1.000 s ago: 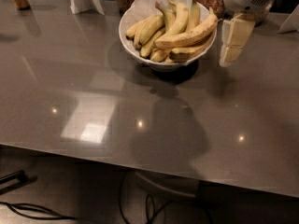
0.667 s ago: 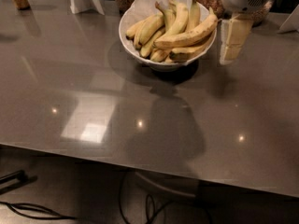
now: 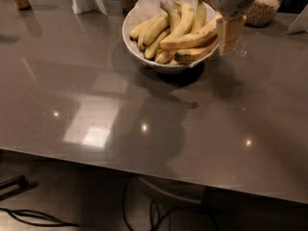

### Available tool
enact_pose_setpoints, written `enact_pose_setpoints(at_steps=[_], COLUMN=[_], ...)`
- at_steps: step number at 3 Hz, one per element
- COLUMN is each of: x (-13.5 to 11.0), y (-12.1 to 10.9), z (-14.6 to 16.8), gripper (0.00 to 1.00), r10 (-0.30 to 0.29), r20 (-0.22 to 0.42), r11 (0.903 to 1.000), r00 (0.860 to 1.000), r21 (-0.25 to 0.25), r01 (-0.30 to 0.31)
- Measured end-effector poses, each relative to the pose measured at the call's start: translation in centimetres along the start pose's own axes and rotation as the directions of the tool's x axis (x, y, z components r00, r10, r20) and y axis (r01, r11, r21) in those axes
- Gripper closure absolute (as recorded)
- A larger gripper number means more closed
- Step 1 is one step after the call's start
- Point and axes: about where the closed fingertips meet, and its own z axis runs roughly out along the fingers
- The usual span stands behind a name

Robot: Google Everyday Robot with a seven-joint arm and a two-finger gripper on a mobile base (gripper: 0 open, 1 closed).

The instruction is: Pick banana from white bowl

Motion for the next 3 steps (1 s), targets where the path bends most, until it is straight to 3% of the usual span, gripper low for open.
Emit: enact_pose_setpoints(at_steps=[1,2,3], x=[0.4,0.9,1.5], y=[-0.6,-1.1,-1.6], z=[1.0,2.2,3.1], gripper=[0.43,0.47,0.43], r10=[-0.077,-0.125,-0.153], r20=[-0.054,-0.08,-0.095], r11=[0.997,0.992,0.9882], r00=[0.996,0.989,0.984], r21=[0.007,0.003,-0.004], r01=[0.077,0.126,0.153])
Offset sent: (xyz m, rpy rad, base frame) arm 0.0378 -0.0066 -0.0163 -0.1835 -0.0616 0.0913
